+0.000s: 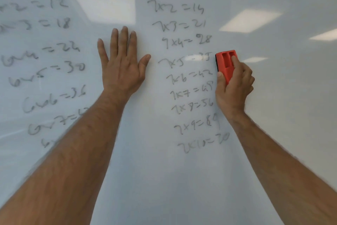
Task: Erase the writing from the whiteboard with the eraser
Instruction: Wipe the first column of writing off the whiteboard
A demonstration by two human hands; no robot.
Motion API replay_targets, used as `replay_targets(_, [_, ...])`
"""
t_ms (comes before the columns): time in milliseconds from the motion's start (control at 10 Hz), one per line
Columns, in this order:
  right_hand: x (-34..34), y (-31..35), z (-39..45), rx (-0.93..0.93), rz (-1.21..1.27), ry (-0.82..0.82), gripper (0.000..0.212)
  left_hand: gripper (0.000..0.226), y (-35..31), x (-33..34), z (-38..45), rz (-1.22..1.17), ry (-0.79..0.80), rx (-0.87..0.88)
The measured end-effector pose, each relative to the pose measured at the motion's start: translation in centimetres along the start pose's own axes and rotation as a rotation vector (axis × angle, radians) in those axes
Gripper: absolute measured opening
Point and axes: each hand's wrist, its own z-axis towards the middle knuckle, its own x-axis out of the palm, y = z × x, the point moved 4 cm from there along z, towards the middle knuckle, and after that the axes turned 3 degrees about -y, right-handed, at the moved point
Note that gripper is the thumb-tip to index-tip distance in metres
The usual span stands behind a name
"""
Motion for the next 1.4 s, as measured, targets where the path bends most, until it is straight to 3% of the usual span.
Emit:
replay_targets(400, [1.1,0.0,5.4,-0.049,0.011,-0.094,0.051,0.069,-0.1,0.2,-0.3,0.058,-0.016,-0.013])
replay_targets(500, [1.7,2.4,4.4,-0.171,-0.011,-0.055,0.048,0.068,-0.3,0.3,-0.3,0.059,-0.015,-0.021])
replay_targets(700, [3.2,6.7,-6.3,-0.819,0.002,0.174,0.047,0.070,-0.2,0.3,-0.4,0.061,-0.026,-0.027])
replay_targets(800, [2.2,4.7,-9.5,-1.091,-0.009,0.292,0.045,0.069,-0.1,0.2,-0.5,0.055,-0.034,-0.026])
replay_targets(900, [1.5,2.6,-6.7,-1.083,-0.013,0.254,0.040,0.069,0.0,0.2,-0.5,0.056,-0.042,-0.032])
replay_targets(1100, [1.7,1.5,5.1,-0.376,-0.018,-0.065,0.046,0.068,0.1,0.2,-0.5,0.070,-0.048,-0.036])
replay_targets(1200, [2.5,3.4,5.7,-0.226,0.008,-0.077,0.048,0.068,0.1,0.4,-0.6,0.067,-0.049,-0.040])
replay_targets(1400, [3.3,7.9,-2.6,-1.061,0.023,0.187,0.038,0.068,0.0,0.2,-0.6,0.048,-0.059,-0.039])
